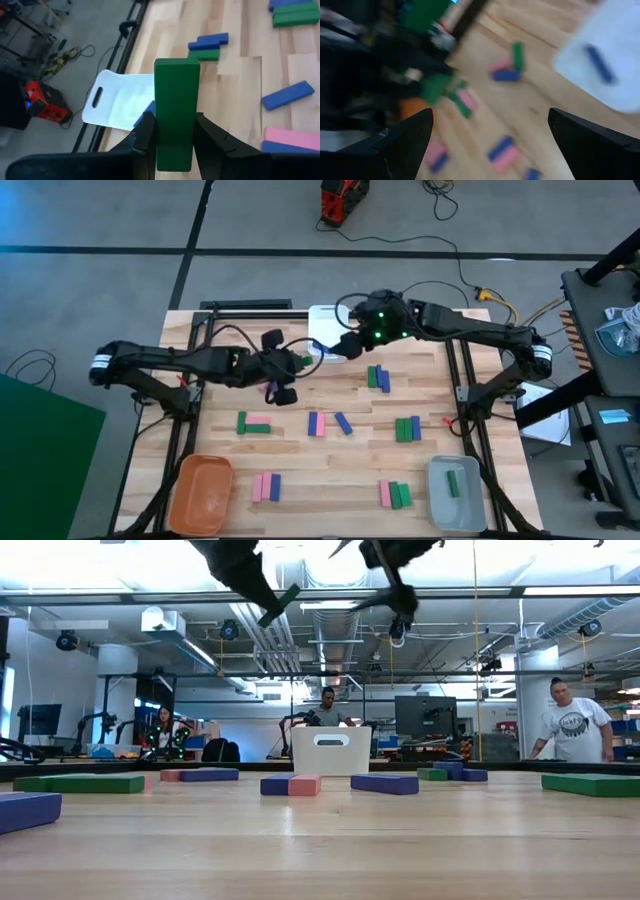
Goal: Sort blocks
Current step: Put the green block into the gray bin
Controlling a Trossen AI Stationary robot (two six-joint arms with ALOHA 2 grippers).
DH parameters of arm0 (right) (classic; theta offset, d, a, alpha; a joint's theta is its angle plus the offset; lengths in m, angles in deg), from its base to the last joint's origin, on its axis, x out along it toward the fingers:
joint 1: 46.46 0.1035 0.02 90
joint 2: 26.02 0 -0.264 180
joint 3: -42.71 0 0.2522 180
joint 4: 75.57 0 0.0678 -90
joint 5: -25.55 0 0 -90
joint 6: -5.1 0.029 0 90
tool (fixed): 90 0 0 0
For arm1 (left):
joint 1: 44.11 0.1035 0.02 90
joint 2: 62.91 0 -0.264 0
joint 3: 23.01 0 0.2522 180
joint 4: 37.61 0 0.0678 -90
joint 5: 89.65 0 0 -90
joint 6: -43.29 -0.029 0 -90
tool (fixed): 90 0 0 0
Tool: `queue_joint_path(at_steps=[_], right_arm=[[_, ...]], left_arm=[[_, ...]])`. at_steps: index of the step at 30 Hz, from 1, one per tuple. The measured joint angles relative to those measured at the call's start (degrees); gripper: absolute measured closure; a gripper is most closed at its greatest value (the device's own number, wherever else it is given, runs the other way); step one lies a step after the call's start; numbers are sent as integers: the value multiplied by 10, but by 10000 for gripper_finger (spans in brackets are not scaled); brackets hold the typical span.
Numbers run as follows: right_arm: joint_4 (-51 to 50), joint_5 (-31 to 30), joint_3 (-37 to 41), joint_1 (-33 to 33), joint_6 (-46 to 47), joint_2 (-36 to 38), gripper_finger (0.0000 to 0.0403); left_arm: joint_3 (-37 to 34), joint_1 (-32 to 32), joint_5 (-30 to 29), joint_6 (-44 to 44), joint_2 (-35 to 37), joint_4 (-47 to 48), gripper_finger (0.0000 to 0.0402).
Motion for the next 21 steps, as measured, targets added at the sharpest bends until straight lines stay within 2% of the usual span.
queue_joint_path(at_steps=[7, 14, 21], right_arm=[[47, -2, 0, 4, 27, -3, 16], [25, -5, 0, 9, 32, -12, 16], [-23, -16, 0, 16, 31, -12, 17]], left_arm=[[32, 15, 0, 21, -44, -3, 328], [93, 28, 1, 29, -87, 20, 328], [101, 45, 19, 33, -88, 27, 328]])
